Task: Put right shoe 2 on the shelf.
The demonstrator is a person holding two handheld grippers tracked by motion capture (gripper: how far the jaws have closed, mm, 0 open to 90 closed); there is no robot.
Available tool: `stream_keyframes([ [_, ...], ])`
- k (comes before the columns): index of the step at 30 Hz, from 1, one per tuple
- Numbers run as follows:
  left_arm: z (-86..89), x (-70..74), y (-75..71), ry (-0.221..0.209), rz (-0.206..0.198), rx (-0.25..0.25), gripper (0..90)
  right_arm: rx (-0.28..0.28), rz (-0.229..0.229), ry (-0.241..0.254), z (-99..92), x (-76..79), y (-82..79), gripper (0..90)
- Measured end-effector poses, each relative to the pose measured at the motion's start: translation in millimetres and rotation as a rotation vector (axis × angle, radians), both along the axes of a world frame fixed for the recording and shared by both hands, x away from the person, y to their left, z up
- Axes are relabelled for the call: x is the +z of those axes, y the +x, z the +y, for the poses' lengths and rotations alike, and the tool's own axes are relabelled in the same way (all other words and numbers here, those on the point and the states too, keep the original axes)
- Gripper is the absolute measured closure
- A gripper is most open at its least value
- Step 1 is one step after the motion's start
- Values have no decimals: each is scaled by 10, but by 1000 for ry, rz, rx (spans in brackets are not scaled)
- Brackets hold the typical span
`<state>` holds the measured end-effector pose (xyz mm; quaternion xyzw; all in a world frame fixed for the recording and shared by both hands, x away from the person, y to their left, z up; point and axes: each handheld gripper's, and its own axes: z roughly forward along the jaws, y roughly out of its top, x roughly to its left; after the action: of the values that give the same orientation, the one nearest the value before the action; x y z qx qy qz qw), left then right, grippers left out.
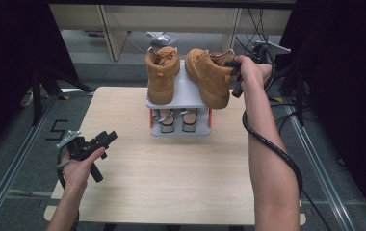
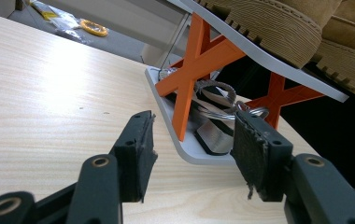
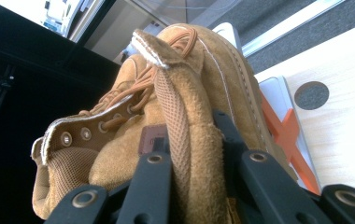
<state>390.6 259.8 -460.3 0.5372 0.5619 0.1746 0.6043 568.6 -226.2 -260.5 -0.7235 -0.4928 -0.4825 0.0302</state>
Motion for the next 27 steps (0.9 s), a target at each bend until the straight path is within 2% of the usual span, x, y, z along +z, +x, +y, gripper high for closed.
stream_keyframes([
  [7,1,-6,2,-2,3,-2,477,-5,13,13,68,-9,42,796],
  [9,2,-5,2,-2,1,-2,477,-6,5,0,90,-17,56,794],
  [10,5,-5,2,-1,2,-2,477,-4,18,7,98,-14,55,793],
  [15,8,-5,2,-1,1,2,477,-11,5,2,130,-30,82,790],
  [16,9,-5,2,-1,2,1,477,-1,-9,-6,130,-36,86,788],
  [20,8,-10,4,0,2,1,476,-6,-8,-12,169,-25,93,772],
  [21,5,-12,4,1,2,0,475,4,-22,-28,180,-29,96,763],
  [23,-8,-14,4,2,4,-3,474,3,-17,-29,222,-17,90,748],
  [25,-17,-15,1,-1,4,-4,474,4,-27,-50,243,-15,83,732],
  [26,-18,-13,0,1,3,-5,474,5,-50,-61,243,-24,86,722],
  [27,-18,-12,0,1,2,-4,474,-3,-53,-62,247,-24,83,709],
])
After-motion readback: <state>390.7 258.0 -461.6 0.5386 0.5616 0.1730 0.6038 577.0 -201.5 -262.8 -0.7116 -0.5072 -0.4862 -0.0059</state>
